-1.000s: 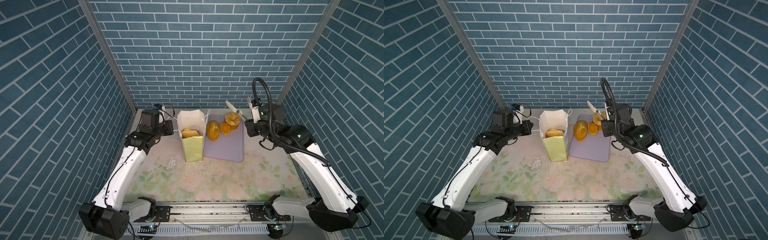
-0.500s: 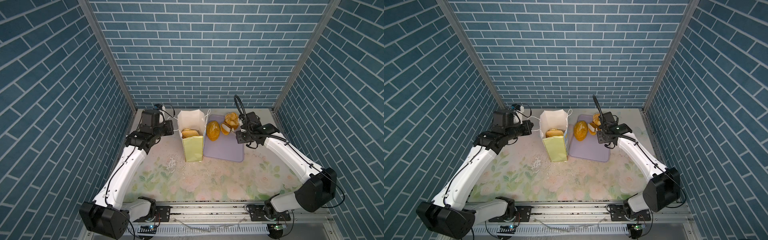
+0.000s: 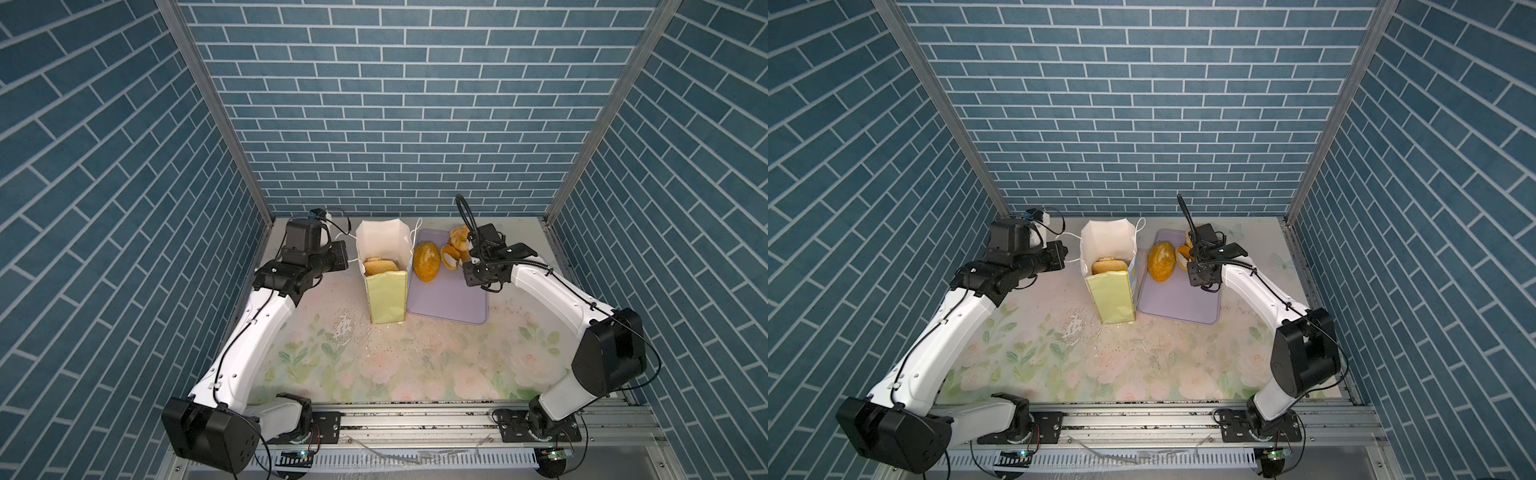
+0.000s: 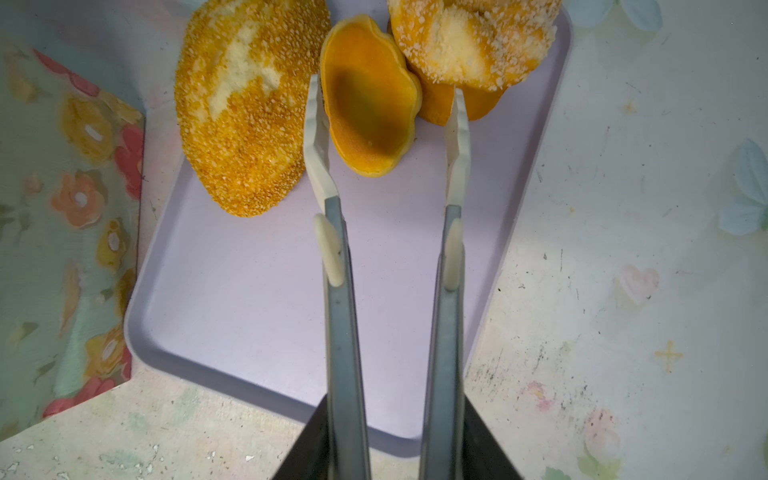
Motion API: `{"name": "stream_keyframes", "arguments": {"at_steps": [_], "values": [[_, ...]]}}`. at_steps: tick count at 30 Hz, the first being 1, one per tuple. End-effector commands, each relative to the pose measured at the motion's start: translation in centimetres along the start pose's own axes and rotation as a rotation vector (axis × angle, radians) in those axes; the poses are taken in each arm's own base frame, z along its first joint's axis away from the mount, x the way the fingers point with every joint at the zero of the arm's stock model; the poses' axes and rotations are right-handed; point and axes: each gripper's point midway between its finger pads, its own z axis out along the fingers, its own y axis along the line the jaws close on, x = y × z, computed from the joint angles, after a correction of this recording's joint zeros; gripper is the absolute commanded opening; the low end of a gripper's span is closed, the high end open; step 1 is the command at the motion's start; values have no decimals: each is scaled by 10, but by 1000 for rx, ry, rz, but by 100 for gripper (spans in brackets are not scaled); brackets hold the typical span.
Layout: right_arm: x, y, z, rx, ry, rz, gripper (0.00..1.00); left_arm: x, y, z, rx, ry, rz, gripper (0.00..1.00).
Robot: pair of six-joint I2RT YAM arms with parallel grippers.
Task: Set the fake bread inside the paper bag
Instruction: 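Move the tongs back over the tray toward the second yellow egg tart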
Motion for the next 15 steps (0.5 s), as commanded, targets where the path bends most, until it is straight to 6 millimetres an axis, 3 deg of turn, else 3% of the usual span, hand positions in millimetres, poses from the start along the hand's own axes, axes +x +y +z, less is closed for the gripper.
{"name": "stream_keyframes", "arguments": {"at_steps": [1,15], "values": [[-13,4,-3,-21,-25,21,42,-1,-1,1,-5,5,1,6],[-12,9,22,-21,24,6,44,-1,0,0,-11,7,3,6]]}}
